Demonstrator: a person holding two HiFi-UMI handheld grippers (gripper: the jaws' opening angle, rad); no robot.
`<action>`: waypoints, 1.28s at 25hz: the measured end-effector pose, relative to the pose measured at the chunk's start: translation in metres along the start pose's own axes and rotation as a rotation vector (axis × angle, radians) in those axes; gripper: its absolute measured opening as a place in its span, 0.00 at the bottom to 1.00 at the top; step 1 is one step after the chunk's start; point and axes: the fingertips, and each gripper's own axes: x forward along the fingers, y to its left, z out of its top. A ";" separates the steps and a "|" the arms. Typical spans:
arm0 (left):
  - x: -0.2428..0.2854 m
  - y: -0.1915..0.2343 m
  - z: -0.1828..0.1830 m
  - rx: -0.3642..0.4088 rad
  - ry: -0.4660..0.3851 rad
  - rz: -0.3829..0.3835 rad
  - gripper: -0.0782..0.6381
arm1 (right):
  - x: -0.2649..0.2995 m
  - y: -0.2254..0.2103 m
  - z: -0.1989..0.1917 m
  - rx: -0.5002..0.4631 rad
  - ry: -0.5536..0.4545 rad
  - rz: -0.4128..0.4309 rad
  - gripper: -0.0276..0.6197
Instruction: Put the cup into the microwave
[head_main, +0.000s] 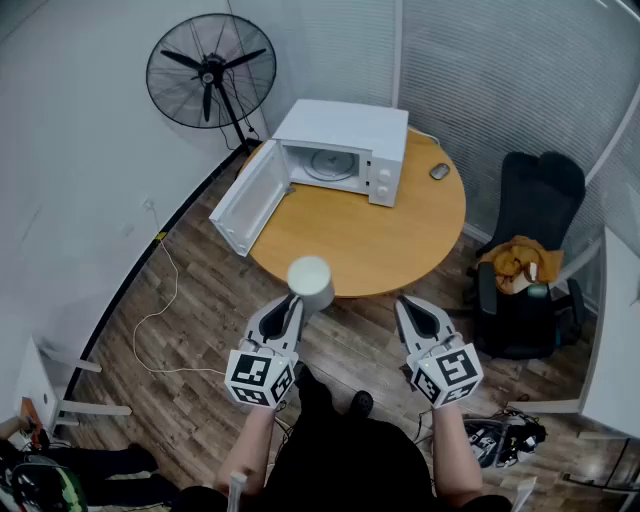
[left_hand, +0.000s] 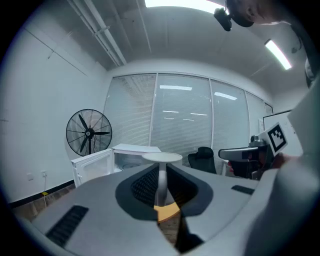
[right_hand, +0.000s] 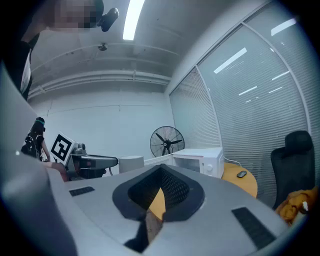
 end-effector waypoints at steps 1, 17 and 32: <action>0.000 -0.001 0.001 0.001 -0.003 -0.001 0.17 | 0.000 0.000 0.001 0.001 -0.003 0.000 0.05; 0.017 -0.012 -0.001 0.010 0.002 -0.007 0.17 | -0.001 -0.009 -0.009 0.064 0.004 0.028 0.06; 0.066 0.044 0.004 -0.017 -0.010 -0.049 0.17 | 0.066 -0.022 -0.005 0.046 0.038 -0.016 0.06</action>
